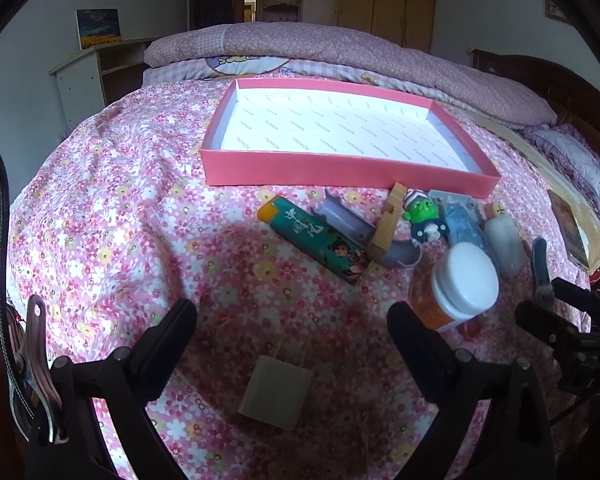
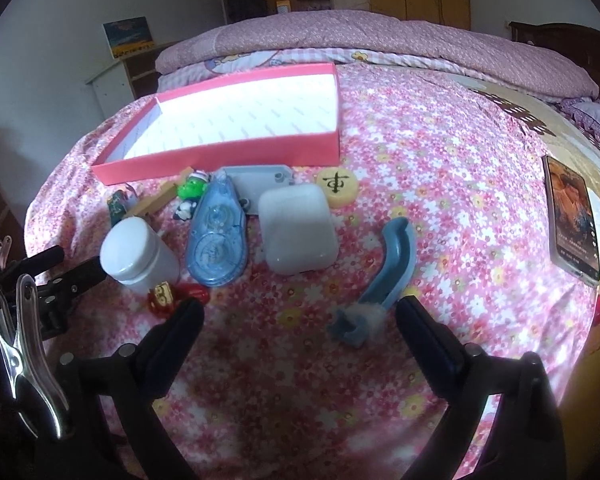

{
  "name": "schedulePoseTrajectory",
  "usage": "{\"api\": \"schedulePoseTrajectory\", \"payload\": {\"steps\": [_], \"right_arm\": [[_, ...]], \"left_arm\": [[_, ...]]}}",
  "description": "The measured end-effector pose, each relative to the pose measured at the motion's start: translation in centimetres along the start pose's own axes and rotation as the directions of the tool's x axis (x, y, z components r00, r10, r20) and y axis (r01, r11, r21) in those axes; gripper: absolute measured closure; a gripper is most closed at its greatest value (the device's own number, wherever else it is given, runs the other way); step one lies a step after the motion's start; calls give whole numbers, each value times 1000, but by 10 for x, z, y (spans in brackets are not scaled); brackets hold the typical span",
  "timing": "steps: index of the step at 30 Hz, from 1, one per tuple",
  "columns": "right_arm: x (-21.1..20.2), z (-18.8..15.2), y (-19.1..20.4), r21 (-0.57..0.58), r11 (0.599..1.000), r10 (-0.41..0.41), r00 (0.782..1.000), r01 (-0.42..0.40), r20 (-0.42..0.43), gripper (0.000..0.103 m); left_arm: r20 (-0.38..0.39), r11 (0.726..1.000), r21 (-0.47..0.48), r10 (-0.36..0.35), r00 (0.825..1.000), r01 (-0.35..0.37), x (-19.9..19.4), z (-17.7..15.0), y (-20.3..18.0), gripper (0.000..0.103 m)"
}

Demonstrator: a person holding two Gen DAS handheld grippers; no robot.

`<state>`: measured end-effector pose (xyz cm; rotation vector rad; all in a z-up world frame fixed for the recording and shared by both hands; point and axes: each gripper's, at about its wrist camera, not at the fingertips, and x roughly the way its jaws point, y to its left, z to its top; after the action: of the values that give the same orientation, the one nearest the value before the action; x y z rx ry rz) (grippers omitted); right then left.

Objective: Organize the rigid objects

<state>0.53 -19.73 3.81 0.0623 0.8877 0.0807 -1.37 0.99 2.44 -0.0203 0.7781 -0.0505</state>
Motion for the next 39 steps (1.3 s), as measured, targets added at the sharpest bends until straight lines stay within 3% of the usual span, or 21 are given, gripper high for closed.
{"api": "schedulePoseTrajectory", "payload": {"steps": [11,21,31,35,39], "right_arm": [[-7,2,-6,-3,1000,27,999,-27,21,6],[14,20,-4,-30,1000,7,1000,-7,-18,23],[27,33,-5,-29,1000,0,1000,0,-12,28],[32,34,-7,-17,1000,13,1000,-13,-26,40],[33,32,-8,-24,1000,14,1000,-14,-21,44]], "left_arm": [[-2,1000,-16,-19,1000,19,-5,0,3,5],[0,999,-4,-42,999,42,-8,-2,-1,6],[-4,997,28,-66,998,66,-7,-5,-9,6],[2,997,35,-76,997,76,-10,-5,-12,6],[5,995,38,-90,996,89,-11,-4,-14,6]]}}
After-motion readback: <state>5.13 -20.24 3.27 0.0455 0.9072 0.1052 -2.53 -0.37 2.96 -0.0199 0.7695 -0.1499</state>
